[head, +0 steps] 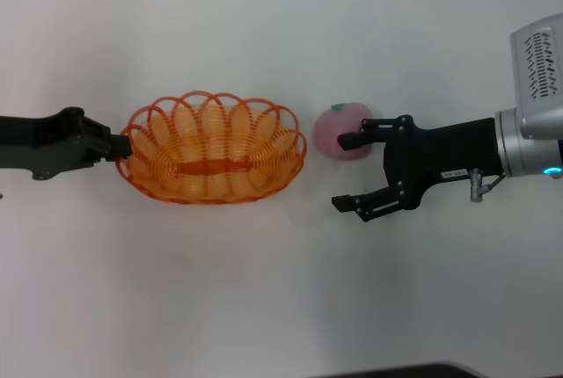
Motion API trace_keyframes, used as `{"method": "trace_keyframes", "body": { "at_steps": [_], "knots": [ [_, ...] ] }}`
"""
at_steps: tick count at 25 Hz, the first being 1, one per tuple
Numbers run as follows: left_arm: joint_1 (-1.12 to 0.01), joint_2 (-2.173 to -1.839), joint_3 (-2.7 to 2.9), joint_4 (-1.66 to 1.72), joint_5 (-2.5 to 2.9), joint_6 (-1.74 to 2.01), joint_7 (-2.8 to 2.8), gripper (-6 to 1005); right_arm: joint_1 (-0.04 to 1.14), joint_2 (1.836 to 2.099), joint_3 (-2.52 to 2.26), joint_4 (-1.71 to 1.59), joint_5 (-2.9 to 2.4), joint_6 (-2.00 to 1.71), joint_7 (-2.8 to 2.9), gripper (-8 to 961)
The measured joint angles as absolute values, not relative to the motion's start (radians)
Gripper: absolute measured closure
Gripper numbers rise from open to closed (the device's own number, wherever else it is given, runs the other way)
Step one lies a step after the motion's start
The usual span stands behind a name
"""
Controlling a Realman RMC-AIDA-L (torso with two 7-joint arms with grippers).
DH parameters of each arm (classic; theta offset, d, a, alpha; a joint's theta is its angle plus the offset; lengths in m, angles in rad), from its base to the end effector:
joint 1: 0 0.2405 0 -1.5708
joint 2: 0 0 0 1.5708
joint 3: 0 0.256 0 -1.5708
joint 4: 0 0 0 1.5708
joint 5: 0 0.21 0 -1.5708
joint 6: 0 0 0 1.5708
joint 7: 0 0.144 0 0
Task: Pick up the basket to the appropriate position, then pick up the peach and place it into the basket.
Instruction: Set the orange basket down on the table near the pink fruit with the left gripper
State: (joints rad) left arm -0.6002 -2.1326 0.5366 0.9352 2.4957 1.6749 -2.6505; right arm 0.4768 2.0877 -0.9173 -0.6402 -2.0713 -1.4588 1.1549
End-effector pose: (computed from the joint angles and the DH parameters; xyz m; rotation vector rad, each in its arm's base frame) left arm -0.2706 0.3302 0.0209 -2.1243 -2.1335 -0.3268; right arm 0.2829 0.3035 -0.0403 -2.9274 0.3112 0.3718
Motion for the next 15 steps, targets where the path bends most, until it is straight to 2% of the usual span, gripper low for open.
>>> {"method": "trace_keyframes", "body": {
  "at_steps": [8, 15],
  "knots": [
    [-0.573, -2.155, 0.537, 0.939, 2.488, 1.645, -2.645, 930, 0.479, 2.088, -0.917, -0.639, -2.075, -1.459, 1.155, 10],
    [-0.556, -2.157, 0.535, 0.941, 2.458, 1.631, -2.643, 929, 0.479, 2.088, -0.917, -0.639, -2.077, -1.459, 1.155, 9]
  ]
}}
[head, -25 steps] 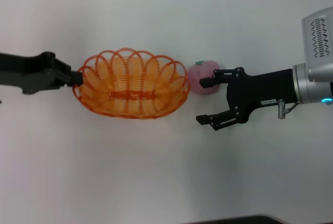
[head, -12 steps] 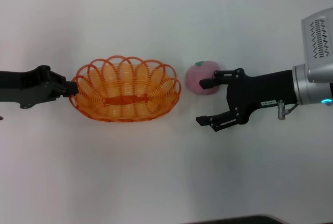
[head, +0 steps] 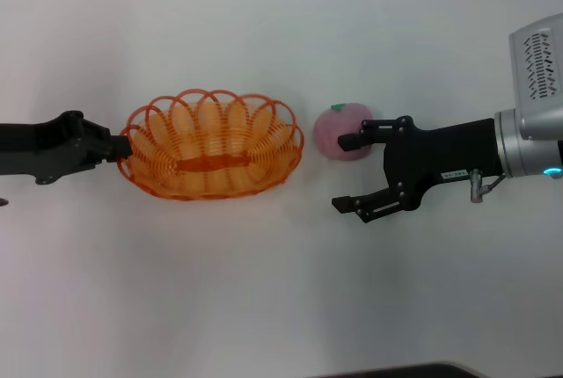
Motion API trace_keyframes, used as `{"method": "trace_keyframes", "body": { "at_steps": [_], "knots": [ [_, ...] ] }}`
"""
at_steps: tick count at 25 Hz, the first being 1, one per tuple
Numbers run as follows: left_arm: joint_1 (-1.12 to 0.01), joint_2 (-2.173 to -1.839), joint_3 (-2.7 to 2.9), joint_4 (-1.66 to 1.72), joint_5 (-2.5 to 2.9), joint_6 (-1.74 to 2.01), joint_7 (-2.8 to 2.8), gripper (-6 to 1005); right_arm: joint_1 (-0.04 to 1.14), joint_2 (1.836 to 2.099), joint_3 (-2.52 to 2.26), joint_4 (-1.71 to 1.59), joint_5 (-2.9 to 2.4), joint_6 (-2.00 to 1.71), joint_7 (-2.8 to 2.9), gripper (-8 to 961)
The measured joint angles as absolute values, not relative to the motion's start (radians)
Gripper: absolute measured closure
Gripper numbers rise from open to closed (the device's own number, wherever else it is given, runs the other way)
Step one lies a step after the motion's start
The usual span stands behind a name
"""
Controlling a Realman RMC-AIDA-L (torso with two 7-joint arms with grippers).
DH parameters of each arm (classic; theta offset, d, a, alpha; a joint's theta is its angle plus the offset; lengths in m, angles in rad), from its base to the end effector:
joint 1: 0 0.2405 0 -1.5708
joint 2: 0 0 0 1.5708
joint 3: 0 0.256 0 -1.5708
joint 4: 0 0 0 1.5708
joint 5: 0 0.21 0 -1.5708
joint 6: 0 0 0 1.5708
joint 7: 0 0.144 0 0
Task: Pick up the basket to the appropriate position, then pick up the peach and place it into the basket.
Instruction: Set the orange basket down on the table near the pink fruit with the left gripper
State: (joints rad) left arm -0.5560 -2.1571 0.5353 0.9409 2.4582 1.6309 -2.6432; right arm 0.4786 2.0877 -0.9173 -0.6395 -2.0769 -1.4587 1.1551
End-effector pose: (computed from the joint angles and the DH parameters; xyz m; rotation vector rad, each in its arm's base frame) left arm -0.2789 0.3235 0.0144 -2.0660 -2.1503 -0.4014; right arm 0.2830 0.3035 -0.0406 -2.9317 0.3093 0.3654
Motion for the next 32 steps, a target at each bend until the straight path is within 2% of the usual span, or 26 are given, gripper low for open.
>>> {"method": "trace_keyframes", "body": {
  "at_steps": [7, 12, 18, 23, 26, 32],
  "knots": [
    [-0.543, -2.158, 0.536, 0.934, 2.454, 1.607, -2.647, 928, 0.479, 2.088, -0.917, -0.643, -2.077, -1.461, 1.156, 9],
    [-0.539, -2.157, 0.541, 0.928, 2.45, 1.617, -2.629, 847, 0.479, 2.088, -0.917, -0.644, -2.077, -1.464, 1.161, 11],
    [-0.527, -2.152, 0.546, 0.928, 2.45, 1.608, -2.59, 639, 0.48, 2.088, -0.917, -0.644, -2.077, -1.465, 1.161, 11],
    [-0.515, -2.141, 0.543, 0.928, 2.451, 1.603, -2.588, 399, 0.482, 2.088, -0.917, -0.644, -2.077, -1.466, 1.161, 12],
    [-0.514, -2.131, 0.542, 0.928, 2.456, 1.603, -2.565, 175, 0.483, 2.088, -0.917, -0.644, -2.077, -1.467, 1.161, 12],
    [-0.504, -2.109, 0.503, 0.931, 2.428, 1.622, -2.299, 148, 0.483, 2.089, -0.917, -0.642, -2.073, -1.467, 1.161, 12]
  ]
}}
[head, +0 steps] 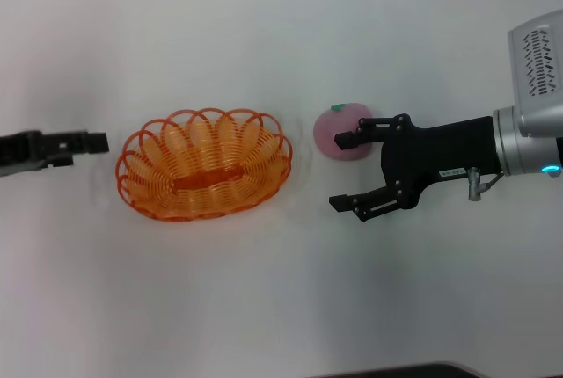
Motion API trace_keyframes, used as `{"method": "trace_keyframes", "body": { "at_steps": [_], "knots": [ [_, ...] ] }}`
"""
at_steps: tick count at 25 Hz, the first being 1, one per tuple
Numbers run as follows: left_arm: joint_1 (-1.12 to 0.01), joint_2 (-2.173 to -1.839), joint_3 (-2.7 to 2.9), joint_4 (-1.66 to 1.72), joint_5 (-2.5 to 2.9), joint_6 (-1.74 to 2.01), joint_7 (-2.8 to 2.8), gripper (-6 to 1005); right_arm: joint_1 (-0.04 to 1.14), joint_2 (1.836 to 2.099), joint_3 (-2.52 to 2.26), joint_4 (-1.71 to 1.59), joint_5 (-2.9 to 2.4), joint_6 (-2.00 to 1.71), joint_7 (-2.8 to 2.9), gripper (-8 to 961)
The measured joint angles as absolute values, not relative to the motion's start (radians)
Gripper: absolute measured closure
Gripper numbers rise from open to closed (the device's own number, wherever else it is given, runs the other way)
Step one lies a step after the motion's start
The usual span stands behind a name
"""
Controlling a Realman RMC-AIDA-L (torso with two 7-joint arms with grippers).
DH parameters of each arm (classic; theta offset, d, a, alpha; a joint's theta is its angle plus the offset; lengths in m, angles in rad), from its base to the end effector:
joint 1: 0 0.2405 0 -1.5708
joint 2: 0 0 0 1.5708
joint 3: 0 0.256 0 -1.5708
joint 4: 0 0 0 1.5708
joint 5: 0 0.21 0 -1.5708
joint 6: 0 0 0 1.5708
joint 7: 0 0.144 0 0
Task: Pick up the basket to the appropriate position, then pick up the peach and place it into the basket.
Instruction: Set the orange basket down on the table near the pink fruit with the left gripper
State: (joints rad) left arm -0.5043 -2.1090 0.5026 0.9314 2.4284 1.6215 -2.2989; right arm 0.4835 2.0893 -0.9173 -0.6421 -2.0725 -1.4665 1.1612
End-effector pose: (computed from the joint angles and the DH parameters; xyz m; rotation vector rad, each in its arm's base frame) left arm -0.3045 0.3160 0.0372 -2.2624 -1.7749 -0.3943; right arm 0.2798 0.3045 -0.0407 -2.9355 0.3076 0.3798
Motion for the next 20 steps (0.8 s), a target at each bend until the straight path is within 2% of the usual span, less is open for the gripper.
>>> {"method": "trace_keyframes", "body": {
  "at_steps": [3, 10, 20],
  "knots": [
    [-0.471, -2.117, 0.475, 0.93, 2.38, 1.673, -2.002, 135, 0.484, 2.089, -0.917, -0.64, -2.072, -1.466, 1.161, 13],
    [-0.354, -2.16, 0.412, 0.925, 2.288, 1.694, -1.443, 134, 0.485, 2.09, -0.916, -0.638, -2.069, -1.466, 1.161, 13],
    [-0.239, -2.172, 0.387, 0.865, 2.221, 1.786, -1.2, 136, 0.488, 2.091, -0.911, -0.642, -2.069, -1.468, 1.161, 14]
  ]
}}
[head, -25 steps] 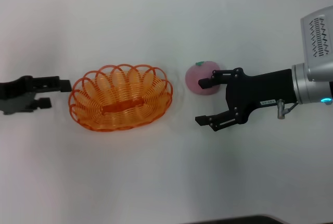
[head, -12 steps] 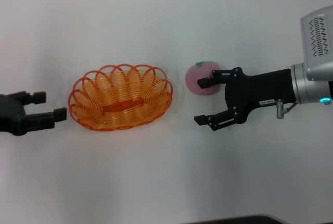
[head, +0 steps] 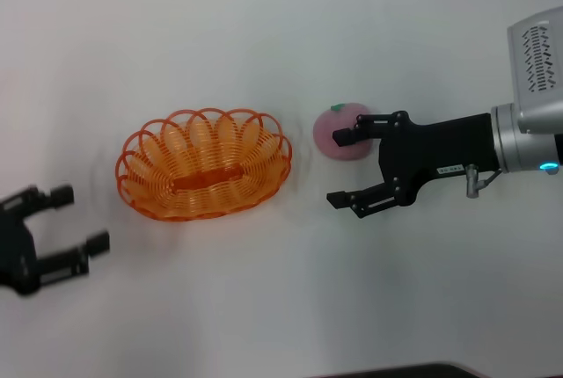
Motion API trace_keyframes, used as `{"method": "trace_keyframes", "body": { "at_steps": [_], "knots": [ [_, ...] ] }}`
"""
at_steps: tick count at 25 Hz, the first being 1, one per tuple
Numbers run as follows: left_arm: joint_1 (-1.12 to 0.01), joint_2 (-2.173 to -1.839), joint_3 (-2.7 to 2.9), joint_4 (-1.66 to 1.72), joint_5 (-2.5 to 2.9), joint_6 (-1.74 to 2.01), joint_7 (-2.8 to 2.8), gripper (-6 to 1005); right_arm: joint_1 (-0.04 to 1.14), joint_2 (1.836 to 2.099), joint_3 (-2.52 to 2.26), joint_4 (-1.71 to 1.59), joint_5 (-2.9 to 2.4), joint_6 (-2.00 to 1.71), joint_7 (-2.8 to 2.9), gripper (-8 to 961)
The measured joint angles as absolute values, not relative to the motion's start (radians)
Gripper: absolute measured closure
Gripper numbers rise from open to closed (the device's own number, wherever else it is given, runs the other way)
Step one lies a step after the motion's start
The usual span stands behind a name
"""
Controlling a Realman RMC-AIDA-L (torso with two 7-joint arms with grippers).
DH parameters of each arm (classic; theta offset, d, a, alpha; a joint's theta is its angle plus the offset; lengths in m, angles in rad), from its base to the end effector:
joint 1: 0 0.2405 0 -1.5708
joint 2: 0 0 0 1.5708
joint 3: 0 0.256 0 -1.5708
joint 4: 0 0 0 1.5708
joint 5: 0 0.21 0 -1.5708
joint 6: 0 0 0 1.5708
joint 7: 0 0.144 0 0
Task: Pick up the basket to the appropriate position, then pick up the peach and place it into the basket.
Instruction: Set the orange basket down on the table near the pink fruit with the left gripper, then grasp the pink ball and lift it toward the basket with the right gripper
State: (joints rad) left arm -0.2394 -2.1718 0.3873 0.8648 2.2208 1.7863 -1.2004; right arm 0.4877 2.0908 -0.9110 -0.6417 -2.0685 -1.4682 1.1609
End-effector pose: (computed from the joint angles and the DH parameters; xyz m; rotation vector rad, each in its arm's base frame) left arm -0.3364 0.2204 0.0204 -2.6046 -0.7082 -0.6171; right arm 0.2778 0.3060 -0.0404 -2.9303 0.3055 0.3923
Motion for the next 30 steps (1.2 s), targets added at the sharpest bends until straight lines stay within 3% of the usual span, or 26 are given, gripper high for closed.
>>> {"method": "trace_keyframes", "body": {
  "at_steps": [5, 16, 30],
  "knots": [
    [-0.18, -2.175, 0.365, 0.778, 2.223, 1.803, -1.045, 138, 0.488, 2.091, -0.908, -0.64, -2.067, -1.468, 1.153, 14],
    [-0.172, -2.175, 0.344, 0.671, 2.228, 1.74, -0.922, 143, 0.484, 2.087, -0.906, -0.657, -2.04, -1.491, 1.174, 15],
    [-0.174, -2.175, 0.342, 0.662, 2.222, 1.736, -0.926, 177, 0.522, 2.076, -0.905, -0.937, -2.143, -1.535, 1.728, 16]
  ]
}}
